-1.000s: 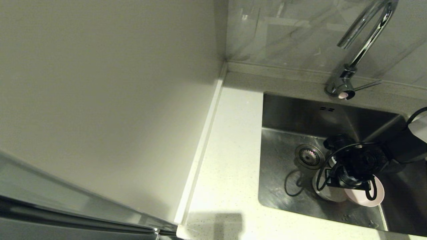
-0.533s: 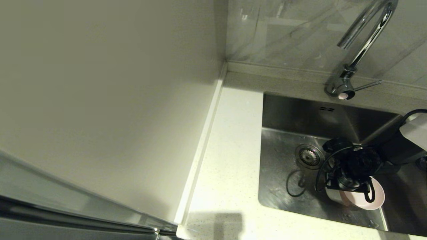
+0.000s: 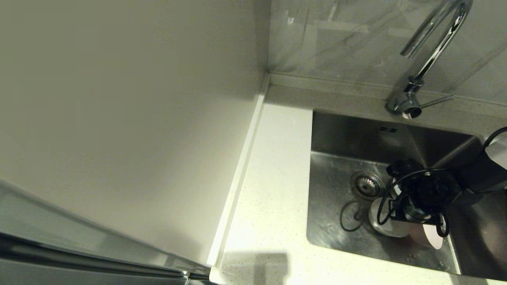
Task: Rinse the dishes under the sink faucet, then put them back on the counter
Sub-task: Put a bowl into the sink
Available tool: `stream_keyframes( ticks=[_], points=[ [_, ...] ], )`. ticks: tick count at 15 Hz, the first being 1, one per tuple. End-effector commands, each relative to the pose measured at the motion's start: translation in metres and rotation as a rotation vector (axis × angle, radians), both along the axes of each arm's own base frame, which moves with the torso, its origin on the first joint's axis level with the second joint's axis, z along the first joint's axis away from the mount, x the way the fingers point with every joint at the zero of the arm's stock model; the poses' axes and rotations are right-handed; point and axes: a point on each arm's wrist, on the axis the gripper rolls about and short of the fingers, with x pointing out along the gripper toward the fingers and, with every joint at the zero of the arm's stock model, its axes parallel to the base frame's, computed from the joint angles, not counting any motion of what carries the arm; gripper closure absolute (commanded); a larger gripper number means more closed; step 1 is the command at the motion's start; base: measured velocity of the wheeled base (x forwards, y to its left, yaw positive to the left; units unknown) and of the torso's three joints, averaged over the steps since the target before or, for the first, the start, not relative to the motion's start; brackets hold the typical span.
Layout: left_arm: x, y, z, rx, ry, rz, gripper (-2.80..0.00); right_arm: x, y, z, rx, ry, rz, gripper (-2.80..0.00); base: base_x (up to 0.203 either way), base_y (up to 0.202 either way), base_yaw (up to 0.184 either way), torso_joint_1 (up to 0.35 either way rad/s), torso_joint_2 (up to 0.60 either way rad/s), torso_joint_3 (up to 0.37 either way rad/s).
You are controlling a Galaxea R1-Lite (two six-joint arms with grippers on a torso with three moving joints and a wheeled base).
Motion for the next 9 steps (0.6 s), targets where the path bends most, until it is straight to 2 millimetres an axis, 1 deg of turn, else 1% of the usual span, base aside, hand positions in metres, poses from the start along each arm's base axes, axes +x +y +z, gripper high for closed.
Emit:
stream_keyframes(
  ticks=[1, 3, 5, 9],
  points=[
    [0.000, 0.000, 0.000, 0.000, -0.005, 0.003, 0.00, -0.006, 0.000, 0.023, 0.001, -0.062, -0.002, -2.80, 0.000, 0.000, 0.000, 0.000, 0.00, 0.000],
    [0.000, 0.000, 0.000, 0.000, -0.004, 0.000, 0.00, -0.017, 0.000, 0.045, 0.003, -0.116, 0.001, -2.80, 0.000, 0.000, 0.000, 0.000, 0.00, 0.000],
    [0.000, 0.000, 0.000, 0.000, -0.005, 0.001, 0.00, -0.032, 0.000, 0.067, 0.005, -0.167, 0.001, -2.80, 0.000, 0.000, 0.000, 0.000, 0.00, 0.000],
    [0.000, 0.000, 0.000, 0.000, -0.004, 0.002, 0.00, -0.069, -0.001, 0.109, 0.008, -0.259, 0.002, -2.80, 0.000, 0.000, 0.000, 0.000, 0.00, 0.000]
  ],
)
